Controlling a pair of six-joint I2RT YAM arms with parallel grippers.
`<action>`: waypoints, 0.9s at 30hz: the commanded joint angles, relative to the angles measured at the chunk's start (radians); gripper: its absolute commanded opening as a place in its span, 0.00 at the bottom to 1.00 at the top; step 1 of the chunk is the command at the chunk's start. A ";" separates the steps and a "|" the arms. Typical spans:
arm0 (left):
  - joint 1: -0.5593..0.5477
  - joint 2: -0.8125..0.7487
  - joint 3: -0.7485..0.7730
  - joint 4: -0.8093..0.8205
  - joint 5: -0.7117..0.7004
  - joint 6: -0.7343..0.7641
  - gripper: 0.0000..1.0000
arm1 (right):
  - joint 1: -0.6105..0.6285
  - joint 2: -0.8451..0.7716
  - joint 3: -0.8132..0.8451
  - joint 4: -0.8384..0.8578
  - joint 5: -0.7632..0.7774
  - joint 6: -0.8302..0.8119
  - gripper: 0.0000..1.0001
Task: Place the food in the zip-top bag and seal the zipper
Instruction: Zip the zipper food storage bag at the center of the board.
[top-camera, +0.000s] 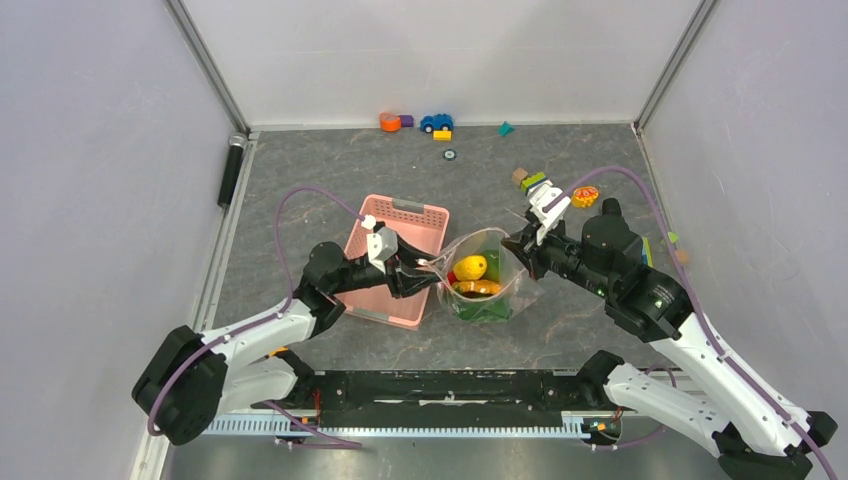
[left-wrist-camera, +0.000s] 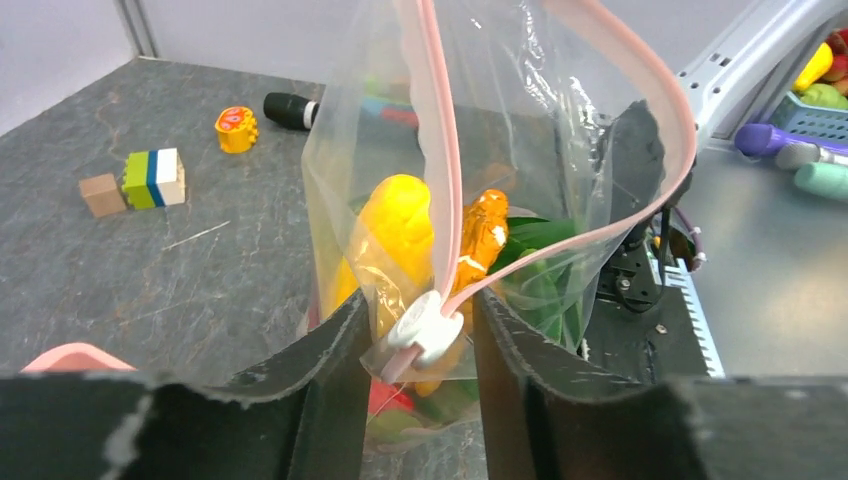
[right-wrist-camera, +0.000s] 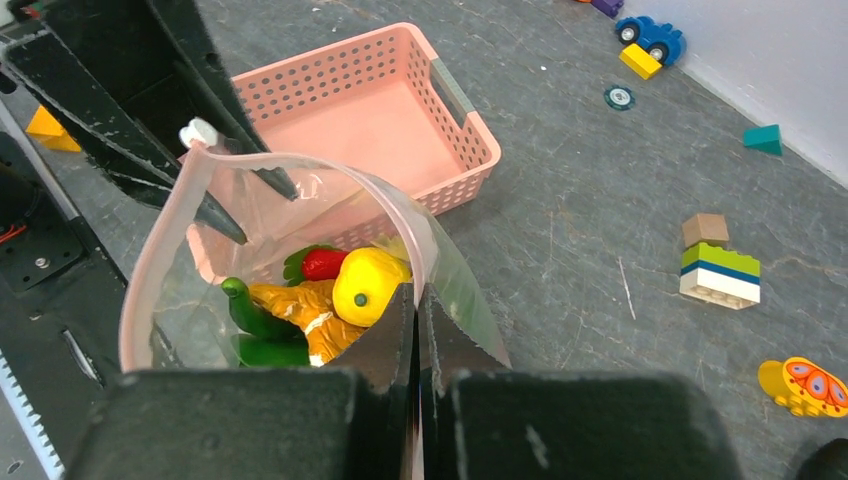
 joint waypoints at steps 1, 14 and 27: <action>0.008 0.005 0.036 0.112 0.083 -0.045 0.37 | 0.000 -0.008 0.011 0.040 0.068 0.003 0.00; 0.008 -0.086 0.109 -0.141 0.060 -0.061 0.02 | 0.001 0.041 -0.012 0.033 0.491 0.008 0.48; 0.007 -0.099 0.190 -0.286 0.024 -0.145 0.02 | 0.001 -0.139 -0.114 0.454 -0.264 -0.101 0.98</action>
